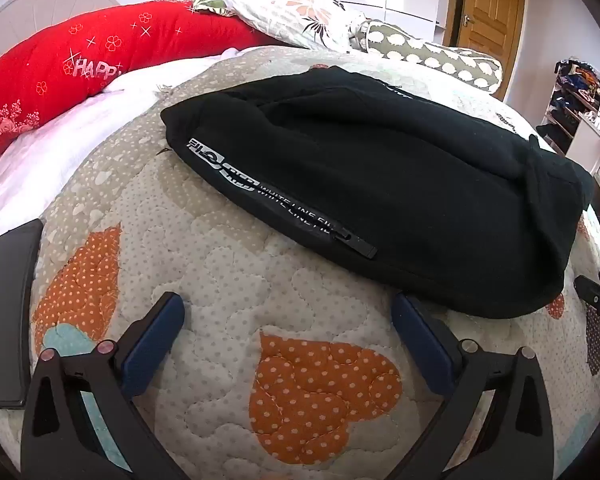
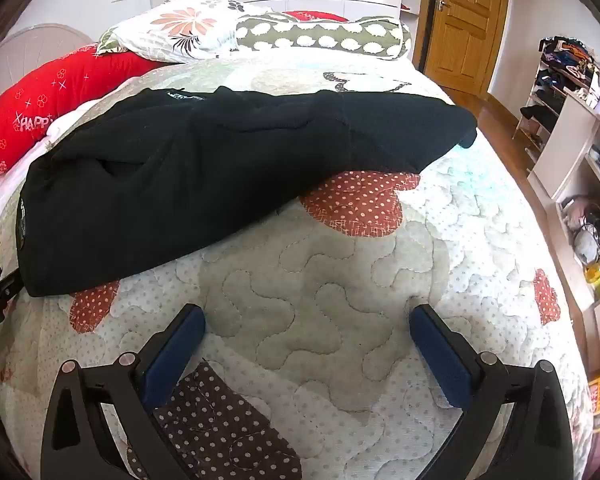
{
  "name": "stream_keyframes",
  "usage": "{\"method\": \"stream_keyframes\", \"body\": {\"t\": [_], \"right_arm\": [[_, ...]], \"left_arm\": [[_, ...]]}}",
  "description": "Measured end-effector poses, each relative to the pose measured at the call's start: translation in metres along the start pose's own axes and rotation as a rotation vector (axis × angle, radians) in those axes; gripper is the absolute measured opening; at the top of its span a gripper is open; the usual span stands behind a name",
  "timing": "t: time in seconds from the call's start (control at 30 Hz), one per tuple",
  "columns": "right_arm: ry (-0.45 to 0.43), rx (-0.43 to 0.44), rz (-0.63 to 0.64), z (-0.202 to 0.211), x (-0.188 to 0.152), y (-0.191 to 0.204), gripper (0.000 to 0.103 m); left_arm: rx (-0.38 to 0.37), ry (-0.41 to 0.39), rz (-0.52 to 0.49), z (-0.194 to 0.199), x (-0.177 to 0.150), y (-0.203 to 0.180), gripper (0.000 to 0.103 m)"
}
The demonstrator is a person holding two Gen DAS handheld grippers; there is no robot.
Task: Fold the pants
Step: 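Move both grippers toward the folded black pants on the quilt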
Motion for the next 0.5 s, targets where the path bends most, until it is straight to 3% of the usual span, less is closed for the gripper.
{"method": "stream_keyframes", "body": {"t": [0.23, 0.4, 0.5], "right_arm": [[0.000, -0.001, 0.000, 0.000, 0.000, 0.000, 0.103], [0.000, 0.002, 0.000, 0.000, 0.000, -0.001, 0.103], [0.007, 0.047, -0.015, 0.002, 0.003, -0.009, 0.103]], "left_arm": [[0.008, 0.004, -0.004, -0.002, 0.001, -0.003, 0.103], [0.071, 0.005, -0.028, -0.004, 0.001, -0.009, 0.103], [0.050, 0.026, -0.019, 0.002, 0.001, -0.004, 0.103]]}}
Point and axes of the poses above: each gripper's, at about its wrist camera, not at the fingertips, and z roughly against the way its jaws point, y to its left, x to its top, the point moved 7 cm from there along -z, roughly the way its jaws point, and after that the axes turned 11 degrees about y, right-handed, at the moved point
